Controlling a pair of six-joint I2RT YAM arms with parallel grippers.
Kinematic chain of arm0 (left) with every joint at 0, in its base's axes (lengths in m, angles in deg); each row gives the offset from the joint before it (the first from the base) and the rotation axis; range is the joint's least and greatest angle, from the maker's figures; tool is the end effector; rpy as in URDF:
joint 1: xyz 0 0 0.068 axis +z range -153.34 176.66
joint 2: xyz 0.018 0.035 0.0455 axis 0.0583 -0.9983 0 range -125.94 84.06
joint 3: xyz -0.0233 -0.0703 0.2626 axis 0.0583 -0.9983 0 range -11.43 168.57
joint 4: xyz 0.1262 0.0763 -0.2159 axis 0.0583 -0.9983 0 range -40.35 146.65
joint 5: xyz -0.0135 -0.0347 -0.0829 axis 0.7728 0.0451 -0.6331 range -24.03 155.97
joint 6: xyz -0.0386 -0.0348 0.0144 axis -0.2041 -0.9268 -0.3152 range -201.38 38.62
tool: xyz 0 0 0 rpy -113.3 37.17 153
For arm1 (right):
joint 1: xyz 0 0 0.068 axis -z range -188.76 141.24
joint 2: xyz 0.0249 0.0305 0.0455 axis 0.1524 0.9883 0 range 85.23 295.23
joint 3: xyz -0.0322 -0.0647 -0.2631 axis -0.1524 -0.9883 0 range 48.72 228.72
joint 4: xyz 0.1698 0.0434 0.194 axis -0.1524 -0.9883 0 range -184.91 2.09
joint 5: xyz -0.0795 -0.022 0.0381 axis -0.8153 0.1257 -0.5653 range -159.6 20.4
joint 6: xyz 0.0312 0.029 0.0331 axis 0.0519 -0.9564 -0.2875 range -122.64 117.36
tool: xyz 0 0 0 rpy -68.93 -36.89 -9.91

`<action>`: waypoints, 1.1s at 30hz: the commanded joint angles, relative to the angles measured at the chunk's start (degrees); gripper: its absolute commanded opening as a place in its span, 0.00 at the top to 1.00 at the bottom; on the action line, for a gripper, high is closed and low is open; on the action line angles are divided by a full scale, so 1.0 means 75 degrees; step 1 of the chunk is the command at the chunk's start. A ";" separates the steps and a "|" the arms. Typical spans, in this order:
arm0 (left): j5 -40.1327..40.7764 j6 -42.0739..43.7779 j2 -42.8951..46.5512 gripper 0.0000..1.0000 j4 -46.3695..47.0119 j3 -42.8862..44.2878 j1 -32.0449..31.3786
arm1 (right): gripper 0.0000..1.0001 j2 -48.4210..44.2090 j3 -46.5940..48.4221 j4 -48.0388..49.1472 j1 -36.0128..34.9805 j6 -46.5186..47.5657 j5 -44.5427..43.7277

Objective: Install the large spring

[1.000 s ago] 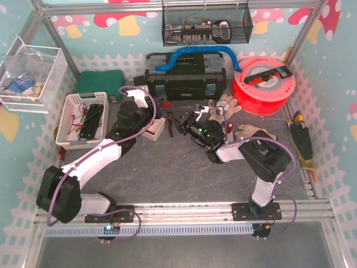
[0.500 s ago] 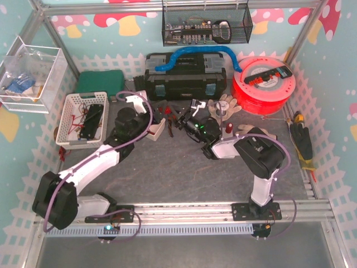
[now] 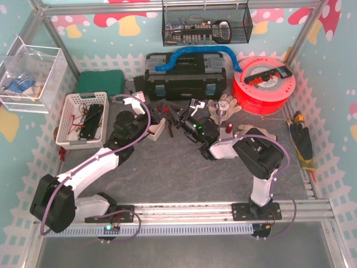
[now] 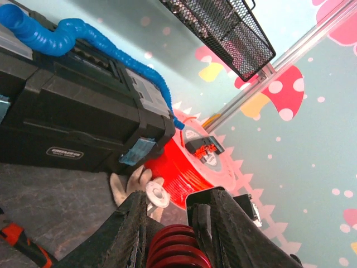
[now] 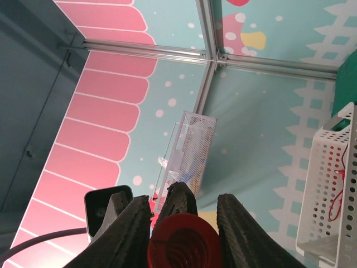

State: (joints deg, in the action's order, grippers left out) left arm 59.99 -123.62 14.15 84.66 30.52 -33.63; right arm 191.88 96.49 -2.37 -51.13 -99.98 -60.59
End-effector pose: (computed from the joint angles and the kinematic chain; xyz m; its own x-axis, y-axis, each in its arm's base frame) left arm 0.2427 -0.1460 0.2997 -0.3970 -0.5424 -0.7404 0.4385 0.5966 -0.6721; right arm 0.2704 0.2542 0.2367 -0.8050 0.5916 0.0445 -0.2305 -0.3810 0.8954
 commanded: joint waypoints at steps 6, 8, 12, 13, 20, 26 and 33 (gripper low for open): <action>-0.0015 0.0091 0.0065 0.87 0.0336 0.0073 -0.0251 | 0.94 0.0053 0.0085 0.0391 -0.0257 0.0130 0.0075; 0.0163 0.0164 0.0133 0.64 0.0130 0.0048 -0.0245 | 1.00 0.0045 -0.0052 0.0625 -0.0247 0.0129 -0.0043; 0.0580 0.0414 0.0369 0.26 -0.0338 -0.0024 -0.0239 | 1.00 -0.0170 -0.0429 0.0642 -0.0080 0.0449 -0.0279; 0.0678 0.0538 0.0449 0.11 -0.0477 -0.0033 -0.0240 | 1.00 -0.0257 -0.0544 0.0581 -0.0005 0.0618 -0.0303; 0.1123 0.1225 0.0549 0.01 -0.1623 0.0088 -0.0032 | 1.00 -0.1541 -0.1452 -0.1323 0.0519 0.2842 -0.0844; 0.1837 0.2108 0.0013 0.01 -0.2592 0.0257 0.0029 | 1.00 -0.3433 -0.1329 -0.5286 0.0575 0.7111 -0.3042; 0.1567 0.2167 -0.0282 0.01 -0.2703 0.0159 0.0042 | 1.00 -0.4054 -0.1345 -0.6869 0.0858 1.0073 -0.5378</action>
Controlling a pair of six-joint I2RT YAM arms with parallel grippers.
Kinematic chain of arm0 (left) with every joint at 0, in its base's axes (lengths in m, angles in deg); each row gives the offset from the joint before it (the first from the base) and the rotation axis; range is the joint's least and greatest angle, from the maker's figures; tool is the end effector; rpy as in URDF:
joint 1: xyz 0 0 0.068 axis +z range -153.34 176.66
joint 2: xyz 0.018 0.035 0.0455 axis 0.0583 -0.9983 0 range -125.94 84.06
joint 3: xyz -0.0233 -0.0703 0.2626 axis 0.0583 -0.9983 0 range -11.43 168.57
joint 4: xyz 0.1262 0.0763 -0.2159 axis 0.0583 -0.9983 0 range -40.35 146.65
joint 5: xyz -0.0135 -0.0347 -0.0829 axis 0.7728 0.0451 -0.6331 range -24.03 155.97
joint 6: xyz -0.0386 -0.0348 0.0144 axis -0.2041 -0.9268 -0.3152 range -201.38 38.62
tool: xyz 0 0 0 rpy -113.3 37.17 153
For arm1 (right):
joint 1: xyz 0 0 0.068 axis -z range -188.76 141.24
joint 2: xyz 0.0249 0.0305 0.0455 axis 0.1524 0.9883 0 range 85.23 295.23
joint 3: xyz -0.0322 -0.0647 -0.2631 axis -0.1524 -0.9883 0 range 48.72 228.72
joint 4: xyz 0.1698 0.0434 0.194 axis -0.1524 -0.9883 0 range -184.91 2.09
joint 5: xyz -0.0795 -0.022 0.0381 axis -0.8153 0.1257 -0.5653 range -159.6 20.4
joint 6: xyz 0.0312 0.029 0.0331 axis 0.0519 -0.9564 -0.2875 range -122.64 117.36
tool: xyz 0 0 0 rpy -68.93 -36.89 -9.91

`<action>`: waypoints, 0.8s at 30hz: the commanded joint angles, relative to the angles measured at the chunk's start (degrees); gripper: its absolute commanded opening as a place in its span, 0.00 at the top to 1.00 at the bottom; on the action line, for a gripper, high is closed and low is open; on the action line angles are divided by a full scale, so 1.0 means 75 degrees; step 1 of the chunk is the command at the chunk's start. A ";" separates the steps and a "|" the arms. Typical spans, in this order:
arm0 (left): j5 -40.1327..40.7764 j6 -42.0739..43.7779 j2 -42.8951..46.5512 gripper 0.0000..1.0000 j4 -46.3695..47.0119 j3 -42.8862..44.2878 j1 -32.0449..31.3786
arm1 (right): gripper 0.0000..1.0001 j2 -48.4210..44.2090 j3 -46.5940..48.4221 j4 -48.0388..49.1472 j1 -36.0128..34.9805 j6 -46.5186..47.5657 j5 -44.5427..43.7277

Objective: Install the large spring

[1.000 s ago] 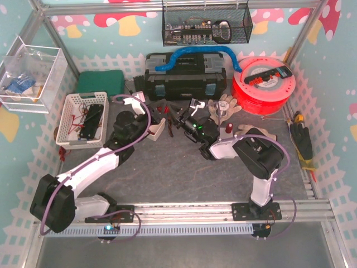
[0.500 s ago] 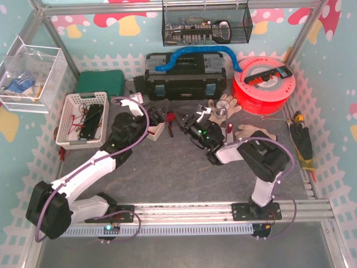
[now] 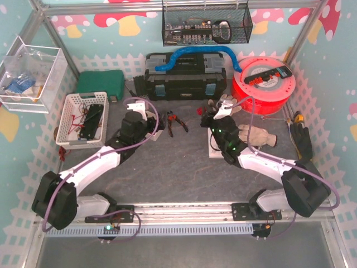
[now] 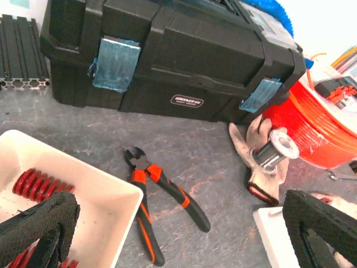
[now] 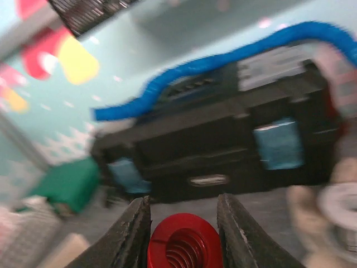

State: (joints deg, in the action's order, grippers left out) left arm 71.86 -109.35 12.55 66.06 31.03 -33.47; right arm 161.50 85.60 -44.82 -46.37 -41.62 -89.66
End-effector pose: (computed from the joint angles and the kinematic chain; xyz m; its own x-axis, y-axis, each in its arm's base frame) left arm 0.2463 -0.1386 0.2606 -0.4516 -0.2773 -0.8481 0.2308 0.8818 -0.4112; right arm 0.2387 0.1685 0.2678 -0.1502 0.6302 -0.7618 -0.2669 0.7161 0.6450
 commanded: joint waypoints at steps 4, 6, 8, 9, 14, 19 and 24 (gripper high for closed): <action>-0.0352 0.0173 -0.0212 0.01 -0.0223 0.0162 0.0021 | 1.00 0.0370 0.0003 -0.0990 0.0488 0.2475 -0.1311; -0.0522 0.0126 -0.0247 0.01 -0.0229 0.0175 0.0031 | 1.00 0.0473 -0.0144 -0.0729 0.0583 0.2506 -0.1286; -0.0600 0.0084 -0.0248 0.01 -0.0223 0.0164 0.0022 | 1.00 0.0562 -0.0262 -0.0542 0.0676 0.2562 -0.1244; -0.0623 0.0064 -0.0248 0.01 -0.0223 0.0163 0.0021 | 1.00 0.0626 -0.0302 -0.0447 0.0738 0.2621 -0.1223; -0.0684 0.0045 -0.0250 0.01 -0.0234 0.0232 0.0030 | 1.00 0.0880 -0.0346 -0.0457 0.0976 0.2498 -0.0970; -0.0675 0.0060 -0.0260 0.01 -0.0300 0.0289 0.0033 | 1.00 0.1153 -0.0496 -0.0285 0.1009 0.2426 -0.0868; -0.0635 0.0072 -0.0239 0.01 -0.0384 0.0316 0.0034 | 1.00 0.1552 -0.0470 0.0063 0.1040 0.2579 -0.0719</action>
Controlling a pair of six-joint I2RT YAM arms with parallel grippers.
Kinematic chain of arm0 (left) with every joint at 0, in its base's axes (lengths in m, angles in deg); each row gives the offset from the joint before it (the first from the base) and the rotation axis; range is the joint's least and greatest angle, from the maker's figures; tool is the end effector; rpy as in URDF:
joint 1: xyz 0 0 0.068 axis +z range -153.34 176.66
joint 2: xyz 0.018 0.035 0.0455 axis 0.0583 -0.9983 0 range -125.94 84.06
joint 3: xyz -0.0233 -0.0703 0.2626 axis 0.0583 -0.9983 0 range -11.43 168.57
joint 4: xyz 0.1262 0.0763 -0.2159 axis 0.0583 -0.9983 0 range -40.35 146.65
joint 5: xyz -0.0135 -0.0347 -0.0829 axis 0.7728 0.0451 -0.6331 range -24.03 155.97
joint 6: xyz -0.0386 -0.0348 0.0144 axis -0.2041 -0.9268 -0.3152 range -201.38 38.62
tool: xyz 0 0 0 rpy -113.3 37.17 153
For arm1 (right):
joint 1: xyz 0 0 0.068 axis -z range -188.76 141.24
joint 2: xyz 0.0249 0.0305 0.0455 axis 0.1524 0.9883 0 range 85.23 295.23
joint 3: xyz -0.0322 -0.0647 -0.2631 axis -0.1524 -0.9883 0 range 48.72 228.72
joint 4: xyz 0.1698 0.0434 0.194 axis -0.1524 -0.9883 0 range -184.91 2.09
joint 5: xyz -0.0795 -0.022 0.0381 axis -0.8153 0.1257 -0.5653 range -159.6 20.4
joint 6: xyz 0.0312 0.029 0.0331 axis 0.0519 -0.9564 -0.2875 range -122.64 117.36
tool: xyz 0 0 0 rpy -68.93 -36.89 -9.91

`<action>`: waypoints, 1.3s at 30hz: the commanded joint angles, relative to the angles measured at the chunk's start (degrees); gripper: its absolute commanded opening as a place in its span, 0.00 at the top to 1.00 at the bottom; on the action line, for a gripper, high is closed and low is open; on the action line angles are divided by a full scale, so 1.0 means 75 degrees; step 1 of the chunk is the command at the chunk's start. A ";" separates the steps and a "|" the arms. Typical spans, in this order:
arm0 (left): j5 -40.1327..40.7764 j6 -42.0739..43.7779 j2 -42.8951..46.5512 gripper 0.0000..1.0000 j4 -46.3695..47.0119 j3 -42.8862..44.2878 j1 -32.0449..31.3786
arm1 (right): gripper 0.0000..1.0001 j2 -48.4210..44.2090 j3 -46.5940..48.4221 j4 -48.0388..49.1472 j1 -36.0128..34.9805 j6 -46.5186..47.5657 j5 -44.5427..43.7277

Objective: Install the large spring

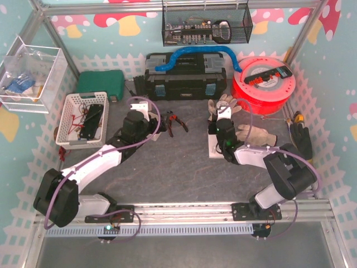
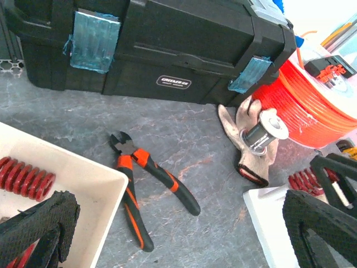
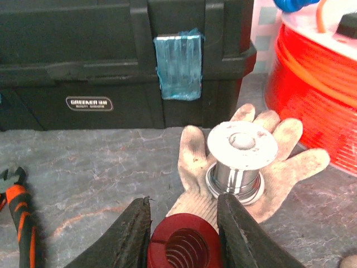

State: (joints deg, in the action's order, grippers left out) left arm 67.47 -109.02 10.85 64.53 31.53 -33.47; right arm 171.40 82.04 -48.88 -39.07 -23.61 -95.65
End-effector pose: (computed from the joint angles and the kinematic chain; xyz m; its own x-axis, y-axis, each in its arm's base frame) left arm 0.2486 -0.1431 0.2530 -0.5146 -0.2375 -0.8239 0.2733 0.8653 -0.4201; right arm 0.2678 0.1384 0.1926 -0.2230 0.2421 -0.9443 -0.0056 0.9683 0.2496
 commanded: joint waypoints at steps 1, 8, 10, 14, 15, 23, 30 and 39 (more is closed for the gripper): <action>-0.0047 0.0029 -0.0003 0.01 -0.0189 0.0249 0.0036 | 1.00 0.0291 0.0070 0.0547 0.0060 0.0178 0.0078; 0.0008 0.0049 0.0066 0.01 -0.0240 0.0225 0.0036 | 1.00 0.0683 0.0160 0.0378 0.0064 0.0347 -0.0370; 0.0061 0.0051 0.0087 0.01 -0.0241 0.0225 0.0033 | 1.00 0.0773 0.0202 0.0360 0.0066 0.0369 -0.0376; 0.0136 0.0067 0.0050 0.01 -0.0241 0.0225 0.0044 | 0.94 0.1134 0.0382 0.0319 0.0060 0.0414 -0.0274; 0.0175 0.0066 0.0025 0.01 -0.0242 0.0231 0.0046 | 0.89 0.1268 0.0452 0.0299 0.0061 0.0436 -0.0286; 0.0840 -0.0308 -0.0128 0.01 -0.0547 0.0349 0.0123 | 0.62 0.1528 0.0738 0.0068 0.0065 0.0409 -0.0212; 0.0806 -0.0747 -0.0198 0.01 -0.0673 0.0345 0.0446 | 0.40 0.0862 0.1126 -0.0745 0.0057 0.0463 -0.0067; -0.0422 -0.2854 -0.1358 0.02 -0.1436 0.1028 0.2104 | 0.08 -0.1065 0.2539 -0.4222 0.0050 0.0185 0.1690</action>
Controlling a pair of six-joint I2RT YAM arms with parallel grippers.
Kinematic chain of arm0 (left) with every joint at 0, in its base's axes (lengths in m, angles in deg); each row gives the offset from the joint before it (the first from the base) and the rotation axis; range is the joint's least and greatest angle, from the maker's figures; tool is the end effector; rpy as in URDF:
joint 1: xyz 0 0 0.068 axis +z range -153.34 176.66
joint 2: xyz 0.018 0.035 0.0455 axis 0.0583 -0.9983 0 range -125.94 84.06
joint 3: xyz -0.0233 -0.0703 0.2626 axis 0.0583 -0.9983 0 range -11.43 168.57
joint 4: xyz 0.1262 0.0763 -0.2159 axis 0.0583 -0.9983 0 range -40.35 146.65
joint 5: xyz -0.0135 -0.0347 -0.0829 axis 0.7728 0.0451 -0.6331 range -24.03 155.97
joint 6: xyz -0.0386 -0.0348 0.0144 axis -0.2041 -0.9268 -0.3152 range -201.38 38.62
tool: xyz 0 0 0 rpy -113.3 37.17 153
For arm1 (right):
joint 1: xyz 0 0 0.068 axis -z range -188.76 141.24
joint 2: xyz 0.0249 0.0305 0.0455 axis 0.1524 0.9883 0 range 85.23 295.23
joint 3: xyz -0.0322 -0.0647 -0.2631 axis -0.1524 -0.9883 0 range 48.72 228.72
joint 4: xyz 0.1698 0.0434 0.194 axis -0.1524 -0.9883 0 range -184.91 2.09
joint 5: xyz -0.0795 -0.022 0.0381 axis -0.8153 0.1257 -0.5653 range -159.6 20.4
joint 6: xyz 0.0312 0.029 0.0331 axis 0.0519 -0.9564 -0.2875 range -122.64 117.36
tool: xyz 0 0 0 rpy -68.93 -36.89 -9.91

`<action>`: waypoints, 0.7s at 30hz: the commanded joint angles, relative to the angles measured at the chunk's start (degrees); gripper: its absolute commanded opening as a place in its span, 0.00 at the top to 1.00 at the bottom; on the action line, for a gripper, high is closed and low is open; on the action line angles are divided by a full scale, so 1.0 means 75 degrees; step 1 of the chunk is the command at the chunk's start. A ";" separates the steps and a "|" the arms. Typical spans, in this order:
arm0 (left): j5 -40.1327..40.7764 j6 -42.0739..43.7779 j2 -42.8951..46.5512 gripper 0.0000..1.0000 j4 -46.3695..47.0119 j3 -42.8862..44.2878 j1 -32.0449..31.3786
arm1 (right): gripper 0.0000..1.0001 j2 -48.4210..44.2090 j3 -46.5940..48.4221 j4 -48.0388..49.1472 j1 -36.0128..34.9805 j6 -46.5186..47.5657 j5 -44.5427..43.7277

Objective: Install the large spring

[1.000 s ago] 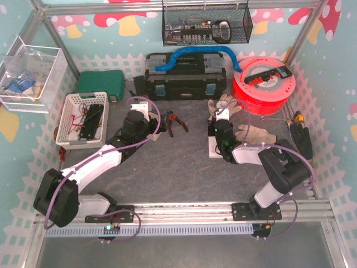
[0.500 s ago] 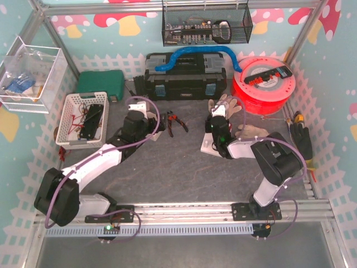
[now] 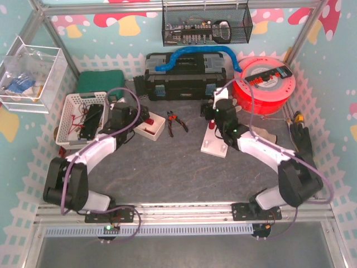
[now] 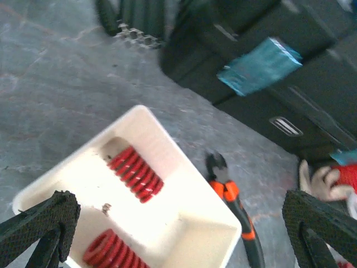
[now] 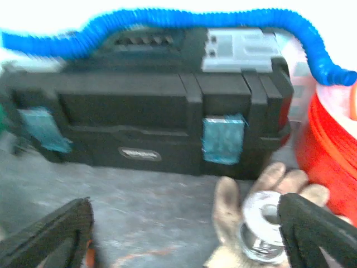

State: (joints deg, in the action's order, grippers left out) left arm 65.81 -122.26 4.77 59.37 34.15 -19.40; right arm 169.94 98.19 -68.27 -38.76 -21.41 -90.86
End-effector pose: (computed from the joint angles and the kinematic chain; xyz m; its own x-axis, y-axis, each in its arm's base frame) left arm 0.2902 -0.0835 0.2304 -0.5566 -0.5208 -0.6473 -0.1129 0.8193 -0.5621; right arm 0.2953 0.1556 0.2552 -0.2730 0.1887 -0.9433 -0.0797 0.9728 0.2176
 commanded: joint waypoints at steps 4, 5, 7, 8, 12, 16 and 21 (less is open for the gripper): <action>0.0456 -0.1555 -0.1169 0.16 -0.1350 0.1337 0.0219 | 0.04 -0.1957 -0.0061 -0.1722 0.0001 -0.0100 0.1494; 0.0501 -0.1643 -0.1292 0.20 -0.1409 0.1456 0.0203 | 0.04 -0.2161 -0.0216 -0.1712 -0.0004 -0.0110 0.1540; 0.0569 -0.1778 -0.1559 0.29 -0.1549 0.1717 0.0137 | 0.04 -0.2491 -0.0487 -0.1726 0.0003 -0.0097 0.1631; 0.0578 -0.1832 -0.1703 0.32 -0.1639 0.1922 0.0101 | 0.04 -0.2654 -0.0624 -0.1728 -0.0004 -0.0033 0.1642; 0.0871 -0.2192 -0.2261 0.42 -0.2275 0.2581 -0.0100 | 0.04 -0.3106 -0.1111 -0.1715 -0.0004 0.0116 0.1279; 0.1409 -0.2782 -0.2818 0.45 -0.3046 0.3153 -0.0327 | 0.04 -0.3288 -0.1232 -0.1671 0.0003 0.0258 0.0938; 0.1576 -0.3335 -0.3475 0.56 -0.3850 0.3710 -0.0498 | 0.04 -0.3444 -0.1352 -0.1612 -0.0005 0.0253 0.0731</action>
State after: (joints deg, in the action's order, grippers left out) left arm 74.27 -141.98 -18.29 38.23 58.92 -22.35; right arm 145.74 88.94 -81.01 -38.81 -20.45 -83.23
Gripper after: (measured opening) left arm 0.478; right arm 0.965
